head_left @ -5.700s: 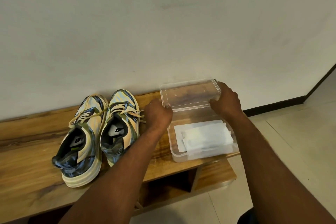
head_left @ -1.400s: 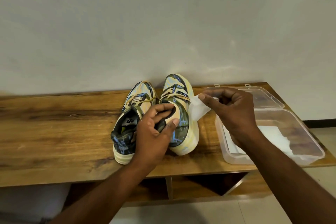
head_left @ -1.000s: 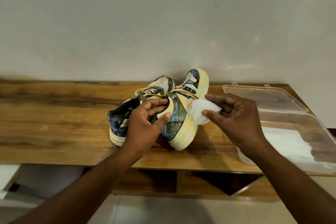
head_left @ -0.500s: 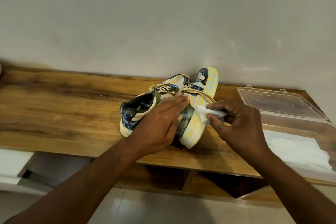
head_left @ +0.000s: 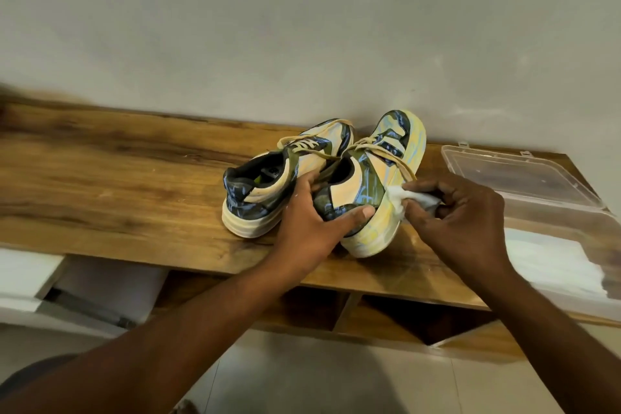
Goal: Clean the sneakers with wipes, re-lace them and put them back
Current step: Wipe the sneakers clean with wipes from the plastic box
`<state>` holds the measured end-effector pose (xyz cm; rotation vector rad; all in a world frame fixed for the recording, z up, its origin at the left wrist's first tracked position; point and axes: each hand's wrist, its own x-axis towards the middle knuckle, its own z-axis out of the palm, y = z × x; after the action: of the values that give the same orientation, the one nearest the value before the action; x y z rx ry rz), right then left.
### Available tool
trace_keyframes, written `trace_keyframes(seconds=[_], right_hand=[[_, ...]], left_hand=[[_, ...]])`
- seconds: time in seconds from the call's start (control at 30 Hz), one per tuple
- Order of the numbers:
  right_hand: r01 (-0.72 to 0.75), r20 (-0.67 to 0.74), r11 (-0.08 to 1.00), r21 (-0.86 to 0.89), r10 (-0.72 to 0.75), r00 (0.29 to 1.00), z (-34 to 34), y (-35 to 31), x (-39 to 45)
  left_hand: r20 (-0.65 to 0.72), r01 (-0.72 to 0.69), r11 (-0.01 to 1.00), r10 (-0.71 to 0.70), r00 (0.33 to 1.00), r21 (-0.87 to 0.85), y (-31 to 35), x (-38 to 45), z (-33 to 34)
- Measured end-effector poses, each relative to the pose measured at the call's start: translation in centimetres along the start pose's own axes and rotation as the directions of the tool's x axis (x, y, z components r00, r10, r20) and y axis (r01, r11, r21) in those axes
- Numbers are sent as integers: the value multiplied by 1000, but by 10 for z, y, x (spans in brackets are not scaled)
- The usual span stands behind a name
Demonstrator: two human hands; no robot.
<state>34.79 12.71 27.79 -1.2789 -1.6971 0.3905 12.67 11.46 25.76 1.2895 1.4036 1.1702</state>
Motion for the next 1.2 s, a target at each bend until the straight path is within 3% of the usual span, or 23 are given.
trace_keyframes(seconds=[0.33,0.73,0.97,1.1,1.2], right_hand=[[-1,-60,1000,-14,1,998,8,0,-2],[-237,-103,967,98,247,964,22,7,-9],[-176,-178,967,185,209,962,15,-4,6],[-61,-250,993,97,83,965,6,-13,14],[-28,-201,999,20,31,979,11,-12,11]], left_hand=[[-66,79,943,-106,992,-325,-7,12,11],[-108,-101,987,88,990,-124,-7,13,32],[-176,-59,955,7,984,-292,7,17,33],[-151,-41,924,-19,988,-381,10,16,26],[-117,-24,928,-21,993,-372,2,18,19]])
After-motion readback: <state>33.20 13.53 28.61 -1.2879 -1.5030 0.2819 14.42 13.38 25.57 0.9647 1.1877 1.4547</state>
